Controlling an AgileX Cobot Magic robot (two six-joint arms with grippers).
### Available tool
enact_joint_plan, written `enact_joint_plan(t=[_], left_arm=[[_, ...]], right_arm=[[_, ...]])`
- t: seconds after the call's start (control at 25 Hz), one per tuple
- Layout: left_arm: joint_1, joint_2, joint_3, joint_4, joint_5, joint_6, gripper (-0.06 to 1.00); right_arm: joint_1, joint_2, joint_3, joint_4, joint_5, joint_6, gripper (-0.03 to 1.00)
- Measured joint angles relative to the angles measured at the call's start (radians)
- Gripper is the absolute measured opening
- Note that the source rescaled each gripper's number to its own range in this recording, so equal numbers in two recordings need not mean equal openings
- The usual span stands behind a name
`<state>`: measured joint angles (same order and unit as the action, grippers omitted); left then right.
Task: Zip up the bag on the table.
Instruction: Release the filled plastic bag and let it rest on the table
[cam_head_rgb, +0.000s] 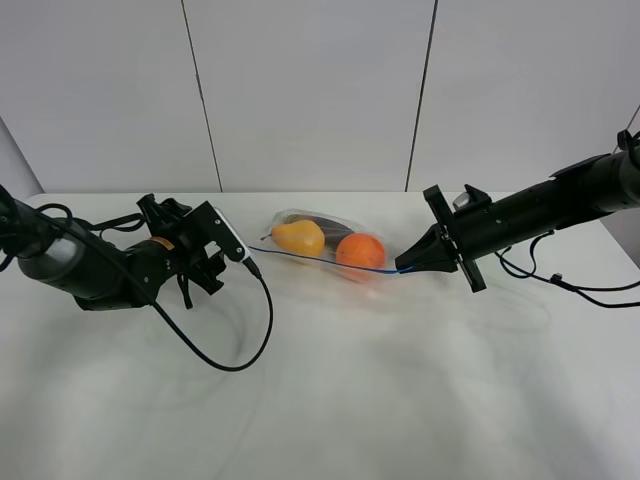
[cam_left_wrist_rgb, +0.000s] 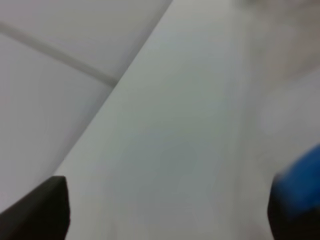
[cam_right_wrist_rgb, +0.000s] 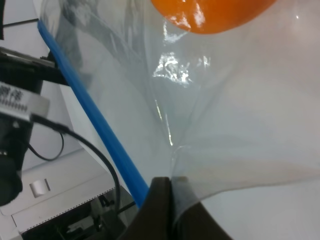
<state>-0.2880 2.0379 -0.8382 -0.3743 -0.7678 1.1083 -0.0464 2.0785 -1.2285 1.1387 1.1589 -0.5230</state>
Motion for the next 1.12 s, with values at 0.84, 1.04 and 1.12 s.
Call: enact_joint_plan(t=[0.84,1.04,1.12], left_arm=[[0.314,-0.074,-0.297,-0.085,1.18,-0.556,0.92],[0.314,-0.074,-0.425,0.042,1.451,-0.801,0.92],[0.314,-0.074,-0.469,0.108,1.52,-0.917,0.92]], right_arm=[[0.0,0.0,0.0,-0.001,0.0,-0.001,0.0],[0.0,0.0,0.0,-0.001,0.0,-0.001,0.0],[0.0,0.0,0.0,-0.001,0.0,-0.002,0.0]])
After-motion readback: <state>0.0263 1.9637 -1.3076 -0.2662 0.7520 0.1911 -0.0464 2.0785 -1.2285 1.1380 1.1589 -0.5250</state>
